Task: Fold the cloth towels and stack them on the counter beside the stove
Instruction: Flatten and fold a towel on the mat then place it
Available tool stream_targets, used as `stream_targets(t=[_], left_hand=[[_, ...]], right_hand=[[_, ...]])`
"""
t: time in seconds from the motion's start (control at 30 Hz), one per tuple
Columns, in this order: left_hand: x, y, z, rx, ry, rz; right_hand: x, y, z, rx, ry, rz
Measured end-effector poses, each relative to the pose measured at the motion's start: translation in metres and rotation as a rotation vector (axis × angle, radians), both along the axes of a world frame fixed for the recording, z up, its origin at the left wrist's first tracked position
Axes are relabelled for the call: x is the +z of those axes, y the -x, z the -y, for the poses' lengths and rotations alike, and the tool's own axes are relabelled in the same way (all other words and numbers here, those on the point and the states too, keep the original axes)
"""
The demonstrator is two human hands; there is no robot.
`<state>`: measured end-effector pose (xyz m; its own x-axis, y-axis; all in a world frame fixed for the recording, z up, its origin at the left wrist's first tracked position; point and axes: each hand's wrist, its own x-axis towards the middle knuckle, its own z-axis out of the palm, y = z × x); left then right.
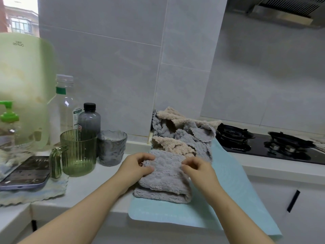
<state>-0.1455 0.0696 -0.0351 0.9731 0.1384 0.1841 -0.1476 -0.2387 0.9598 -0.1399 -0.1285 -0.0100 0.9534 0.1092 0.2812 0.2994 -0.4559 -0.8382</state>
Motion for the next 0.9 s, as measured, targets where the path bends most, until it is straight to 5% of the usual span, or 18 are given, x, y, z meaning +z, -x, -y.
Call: stream_targets(t=[0.23,0.37,0.47,0.57,0.9], left_hand=[[0.013,0.002,-0.008,0.004,-0.389,-0.168],[0.025,-0.001,0.012,0.123,-0.765,0.091],[0.007,-0.006,0.026,-0.012,-0.993,-0.024],[-0.011,-0.004,0.025,-0.048,-1.016,-0.199],[-0.004,0.003,0.025,-0.04,-1.048,-0.229]], right_hand=[[-0.007,-0.002,-0.006,-0.034,0.475,0.028],[-0.002,-0.004,-0.02,-0.093,0.553,0.266],[-0.012,-0.01,-0.029,0.025,0.746,0.191],[-0.026,-0.014,-0.025,0.106,0.783,0.009],[-0.032,-0.016,-0.025,0.09,0.79,-0.099]])
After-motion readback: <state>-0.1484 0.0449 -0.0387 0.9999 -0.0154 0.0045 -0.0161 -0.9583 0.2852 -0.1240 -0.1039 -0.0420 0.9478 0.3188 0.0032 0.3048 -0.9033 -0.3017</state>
